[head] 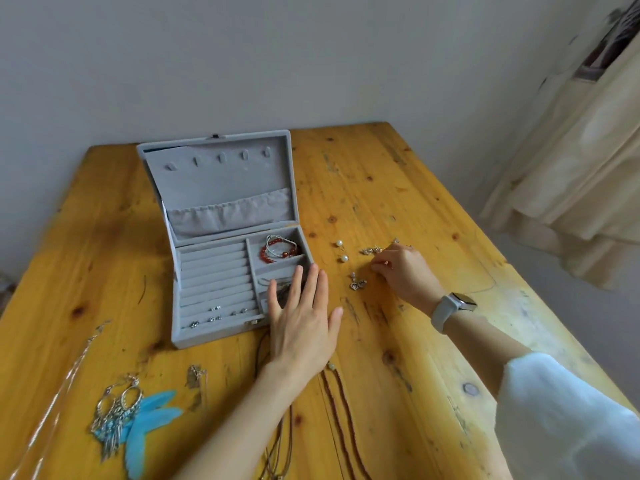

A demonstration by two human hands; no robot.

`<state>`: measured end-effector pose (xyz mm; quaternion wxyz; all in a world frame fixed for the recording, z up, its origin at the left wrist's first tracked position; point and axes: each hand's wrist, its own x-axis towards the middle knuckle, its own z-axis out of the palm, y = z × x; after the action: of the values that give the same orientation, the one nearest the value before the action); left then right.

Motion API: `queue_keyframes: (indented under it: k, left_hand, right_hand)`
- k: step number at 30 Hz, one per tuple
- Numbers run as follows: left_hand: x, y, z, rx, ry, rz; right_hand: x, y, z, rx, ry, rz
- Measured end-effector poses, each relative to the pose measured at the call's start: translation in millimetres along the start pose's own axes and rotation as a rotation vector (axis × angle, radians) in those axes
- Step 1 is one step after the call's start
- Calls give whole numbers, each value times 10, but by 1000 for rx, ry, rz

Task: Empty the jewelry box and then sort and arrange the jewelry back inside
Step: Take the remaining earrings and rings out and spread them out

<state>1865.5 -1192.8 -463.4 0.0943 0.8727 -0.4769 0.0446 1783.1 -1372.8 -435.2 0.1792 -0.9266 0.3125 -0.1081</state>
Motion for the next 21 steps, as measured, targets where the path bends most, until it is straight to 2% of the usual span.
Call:
queue_keyframes:
  k: [3, 7, 10, 14, 18, 21]
  left_hand:
    - [3, 1, -46, -39, -24, 8]
    - [-45, -65, -93, -184, 99, 42]
    - [-174, -268, -182, -284, 232, -31]
    - [-421, -786, -329, -277, 386, -183]
    - [-649, -1302, -359, -165, 351, -363]
    - [-704, -1429, -313, -145, 280, -380]
  right_hand:
    - [-43, -7, -50, -12, 36, -40]
    - [-102, -162, -136, 47, 124, -114]
    - [-143, -451, -113, 110, 130, -201]
    - [-197, -979, 108, 185, 52, -330]
    - [-201, -1496, 440, 197, -43, -472]
    - [-152, -1782, 629, 140, -93, -540]
